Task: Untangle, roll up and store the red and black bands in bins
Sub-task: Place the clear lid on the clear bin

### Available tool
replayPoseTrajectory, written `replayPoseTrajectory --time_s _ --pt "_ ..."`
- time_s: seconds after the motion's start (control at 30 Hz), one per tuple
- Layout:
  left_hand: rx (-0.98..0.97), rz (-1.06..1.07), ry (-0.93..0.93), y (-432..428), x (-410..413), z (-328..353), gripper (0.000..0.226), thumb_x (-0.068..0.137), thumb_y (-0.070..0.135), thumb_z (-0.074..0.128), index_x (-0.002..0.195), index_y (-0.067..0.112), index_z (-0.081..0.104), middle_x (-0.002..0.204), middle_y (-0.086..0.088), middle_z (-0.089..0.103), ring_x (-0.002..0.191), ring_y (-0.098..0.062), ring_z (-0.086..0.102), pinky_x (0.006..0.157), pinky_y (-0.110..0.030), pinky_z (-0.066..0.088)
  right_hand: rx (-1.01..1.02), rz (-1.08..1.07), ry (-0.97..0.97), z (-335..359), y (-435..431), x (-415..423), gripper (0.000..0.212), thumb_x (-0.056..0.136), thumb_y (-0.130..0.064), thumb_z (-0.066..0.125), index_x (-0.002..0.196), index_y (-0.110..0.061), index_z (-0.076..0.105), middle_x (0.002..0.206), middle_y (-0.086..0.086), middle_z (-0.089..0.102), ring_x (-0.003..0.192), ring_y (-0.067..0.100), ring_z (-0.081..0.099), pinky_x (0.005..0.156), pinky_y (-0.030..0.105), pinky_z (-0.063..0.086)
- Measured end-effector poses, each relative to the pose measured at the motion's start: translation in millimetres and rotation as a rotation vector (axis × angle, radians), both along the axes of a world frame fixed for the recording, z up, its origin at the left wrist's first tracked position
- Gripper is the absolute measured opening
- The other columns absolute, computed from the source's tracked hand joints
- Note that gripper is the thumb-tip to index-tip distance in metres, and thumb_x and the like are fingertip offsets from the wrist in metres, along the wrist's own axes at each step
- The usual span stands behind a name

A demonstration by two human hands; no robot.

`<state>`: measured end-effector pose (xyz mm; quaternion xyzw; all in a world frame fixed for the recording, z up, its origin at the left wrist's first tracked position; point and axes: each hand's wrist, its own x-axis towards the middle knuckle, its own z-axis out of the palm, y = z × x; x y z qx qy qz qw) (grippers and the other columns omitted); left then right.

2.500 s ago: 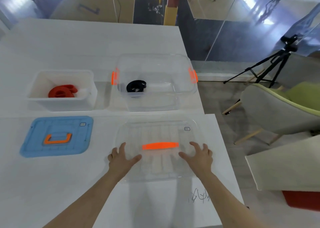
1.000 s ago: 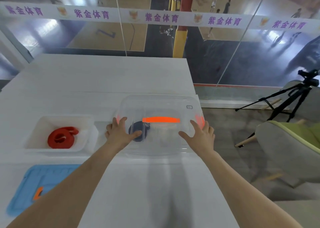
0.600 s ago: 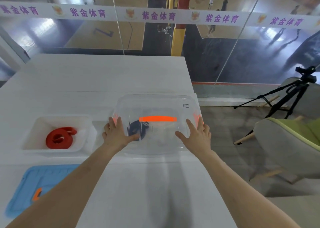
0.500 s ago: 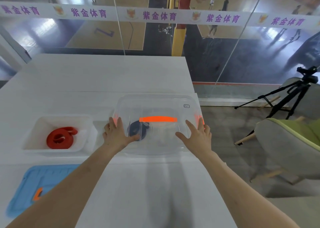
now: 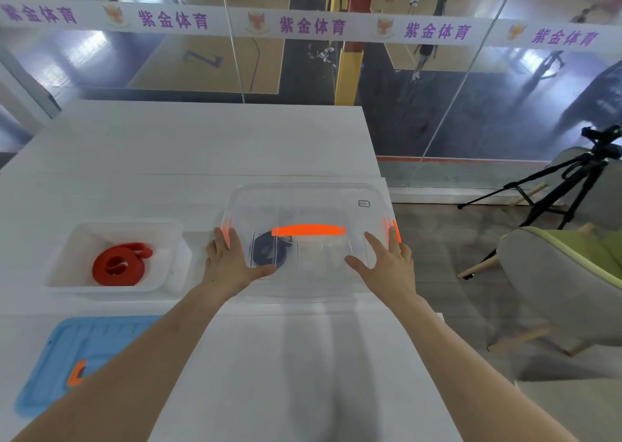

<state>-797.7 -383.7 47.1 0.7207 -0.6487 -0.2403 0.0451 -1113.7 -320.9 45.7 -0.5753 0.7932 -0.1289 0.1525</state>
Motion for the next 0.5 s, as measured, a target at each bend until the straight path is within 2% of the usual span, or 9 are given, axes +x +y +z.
replayPoseTrajectory --time_s 0.2,0.5 --pt "0.006 -0.001 0.019 -0.5 -1.6 0.0 0.144 0.066 0.075 0.081 0.162 0.010 -0.004 0.168 -0.018 -0.006 0.153 -0.045 0.007 0.123 -0.056 0.027 -0.015 -0.026 -0.151 -5.4 0.7 -7.8 0.079 0.092 -0.072 0.062 0.160 -0.037 0.042 0.179 -0.005 0.004 0.145 0.038 0.034 0.122 0.054 0.037" --pt "0.037 -0.029 -0.028 2.0 -0.6 -1.9 0.144 0.069 0.082 0.072 0.163 0.009 -0.010 0.170 -0.018 -0.016 0.157 -0.045 0.000 0.125 -0.056 0.026 0.033 0.034 -0.075 -8.1 3.3 -9.0 0.077 0.100 -0.070 0.048 0.165 -0.036 0.028 0.179 -0.003 -0.006 0.147 0.041 0.034 0.123 0.053 0.037"
